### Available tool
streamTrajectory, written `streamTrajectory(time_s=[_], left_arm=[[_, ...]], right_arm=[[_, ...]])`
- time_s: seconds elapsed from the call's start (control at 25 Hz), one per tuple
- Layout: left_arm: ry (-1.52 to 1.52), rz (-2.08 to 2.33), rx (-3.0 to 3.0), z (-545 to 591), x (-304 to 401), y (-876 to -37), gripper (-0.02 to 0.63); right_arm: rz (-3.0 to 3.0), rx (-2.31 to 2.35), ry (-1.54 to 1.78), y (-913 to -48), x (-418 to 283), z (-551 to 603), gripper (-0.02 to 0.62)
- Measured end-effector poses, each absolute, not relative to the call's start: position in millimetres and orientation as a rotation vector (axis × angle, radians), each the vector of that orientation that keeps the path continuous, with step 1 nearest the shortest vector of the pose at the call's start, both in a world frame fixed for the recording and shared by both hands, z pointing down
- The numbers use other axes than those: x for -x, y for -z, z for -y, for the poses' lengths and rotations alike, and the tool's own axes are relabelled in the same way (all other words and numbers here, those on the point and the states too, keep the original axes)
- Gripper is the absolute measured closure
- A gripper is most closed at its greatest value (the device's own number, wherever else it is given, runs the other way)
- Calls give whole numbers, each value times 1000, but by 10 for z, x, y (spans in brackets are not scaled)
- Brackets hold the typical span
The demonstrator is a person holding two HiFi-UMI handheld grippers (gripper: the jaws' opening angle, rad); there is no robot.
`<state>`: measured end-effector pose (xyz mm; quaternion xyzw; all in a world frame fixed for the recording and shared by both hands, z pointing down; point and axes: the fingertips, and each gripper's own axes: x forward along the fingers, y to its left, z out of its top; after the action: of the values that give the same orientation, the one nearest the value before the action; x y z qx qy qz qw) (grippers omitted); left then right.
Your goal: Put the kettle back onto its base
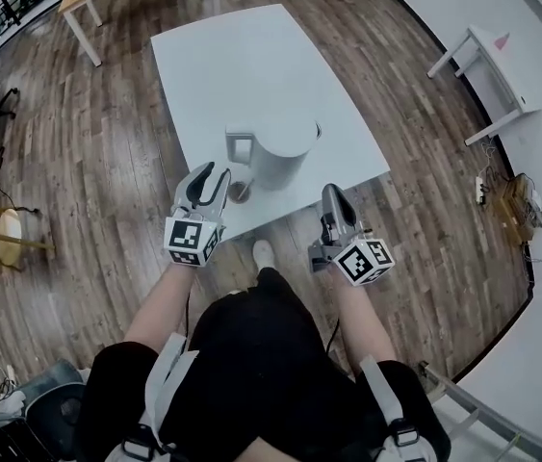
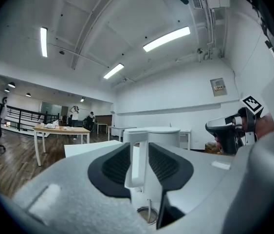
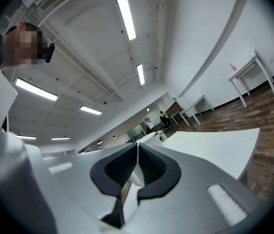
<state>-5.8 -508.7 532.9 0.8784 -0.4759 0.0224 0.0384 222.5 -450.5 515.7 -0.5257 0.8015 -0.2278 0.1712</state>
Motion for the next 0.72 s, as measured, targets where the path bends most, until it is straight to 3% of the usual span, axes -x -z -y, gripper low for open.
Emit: streamTrajectory(time_s=[0.16, 0.72], left_arm=[[19, 1498, -2687, 4807, 236, -5055, 599], [55, 1473, -2726, 4026, 566, -4836, 603]], right_arm=[[-2294, 1516, 568, -4997, -2120, 4192, 594], [-2445, 1543, 368, -4826, -1636, 3588, 595]])
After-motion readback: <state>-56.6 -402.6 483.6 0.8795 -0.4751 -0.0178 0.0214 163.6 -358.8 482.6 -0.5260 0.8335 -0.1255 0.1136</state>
